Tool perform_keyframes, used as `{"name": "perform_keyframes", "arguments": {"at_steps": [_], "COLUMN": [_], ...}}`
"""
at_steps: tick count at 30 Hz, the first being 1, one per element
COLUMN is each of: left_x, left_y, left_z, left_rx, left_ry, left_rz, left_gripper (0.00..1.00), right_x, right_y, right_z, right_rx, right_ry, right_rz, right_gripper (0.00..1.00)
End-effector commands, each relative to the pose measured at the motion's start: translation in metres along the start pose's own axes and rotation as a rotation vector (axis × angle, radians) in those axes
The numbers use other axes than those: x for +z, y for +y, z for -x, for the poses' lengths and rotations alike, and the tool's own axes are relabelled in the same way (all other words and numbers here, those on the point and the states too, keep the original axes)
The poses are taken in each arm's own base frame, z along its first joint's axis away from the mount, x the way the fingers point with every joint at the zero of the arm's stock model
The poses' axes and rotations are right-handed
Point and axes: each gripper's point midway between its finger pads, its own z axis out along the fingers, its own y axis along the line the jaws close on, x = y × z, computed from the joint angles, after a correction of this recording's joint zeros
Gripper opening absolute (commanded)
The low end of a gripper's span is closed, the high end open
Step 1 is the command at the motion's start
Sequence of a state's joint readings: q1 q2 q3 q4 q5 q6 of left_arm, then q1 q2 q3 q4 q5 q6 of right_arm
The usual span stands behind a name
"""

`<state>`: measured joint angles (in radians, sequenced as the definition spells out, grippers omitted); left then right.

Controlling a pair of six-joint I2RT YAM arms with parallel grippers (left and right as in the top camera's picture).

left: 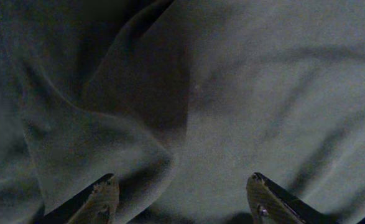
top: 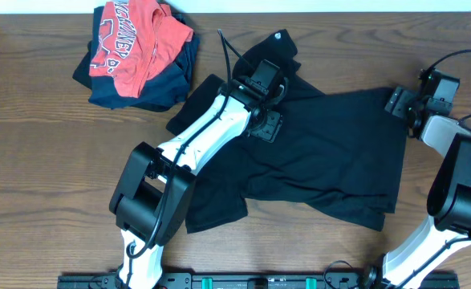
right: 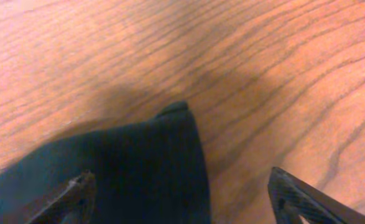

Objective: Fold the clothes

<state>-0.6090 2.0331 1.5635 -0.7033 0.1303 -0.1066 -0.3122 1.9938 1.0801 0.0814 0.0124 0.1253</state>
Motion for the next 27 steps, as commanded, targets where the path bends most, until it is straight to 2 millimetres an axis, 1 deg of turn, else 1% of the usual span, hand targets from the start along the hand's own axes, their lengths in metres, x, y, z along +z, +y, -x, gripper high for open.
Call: {"name": "perform_keyframes", "arguments": {"at_steps": [1, 3, 5, 7, 10, 14, 17, 20, 21, 24, 27], "left_x": [0.002, 0.003, 0.003, 0.003, 0.004, 0.004, 0.003, 0.003, 0.003, 0.003, 0.003], "left_y": [0.004, 0.005, 0.004, 0.004, 0.004, 0.006, 0.01, 0.011, 0.011, 0.013, 0.015], "left_z": [-0.004, -0.004, -0.004, -0.004, -0.002, -0.002, -0.001, -0.001, -0.001, -0.001, 0.0], "left_rx": [0.006, 0.005, 0.006, 0.006, 0.006, 0.006, 0.006, 0.006, 0.006, 0.005, 0.006], "left_ry": [0.011, 0.01, 0.009, 0.008, 0.002, 0.0, -0.004, -0.005, -0.005, -0.007, -0.01], "left_rz": [0.015, 0.015, 0.015, 0.015, 0.014, 0.026, 0.047, 0.055, 0.055, 0.063, 0.076], "left_gripper": [0.68, 0.68, 0.68, 0.68, 0.68, 0.68, 0.68, 0.68, 0.68, 0.68, 0.68], "right_x": [0.006, 0.008, 0.009, 0.011, 0.014, 0.022, 0.027, 0.03, 0.031, 0.03, 0.029], "right_y": [-0.003, -0.002, -0.002, -0.001, -0.001, -0.001, 0.004, 0.005, 0.005, 0.005, 0.01], "right_z": [0.006, 0.011, 0.014, 0.015, 0.014, 0.005, 0.0, -0.003, -0.003, 0.005, 0.018], "right_rx": [0.015, 0.023, 0.032, 0.047, 0.076, 0.125, 0.13, 0.152, 0.172, 0.24, 0.271], "right_ry": [-0.027, -0.05, -0.067, -0.075, -0.077, -0.06, -0.048, -0.044, -0.047, -0.076, -0.122], "right_rz": [-0.013, -0.009, -0.007, -0.004, -0.001, 0.003, 0.033, 0.038, 0.038, 0.048, 0.081], "right_gripper": [0.89, 0.87, 0.83, 0.75, 0.61, 0.56, 0.54, 0.49, 0.45, 0.3, 0.26]}}
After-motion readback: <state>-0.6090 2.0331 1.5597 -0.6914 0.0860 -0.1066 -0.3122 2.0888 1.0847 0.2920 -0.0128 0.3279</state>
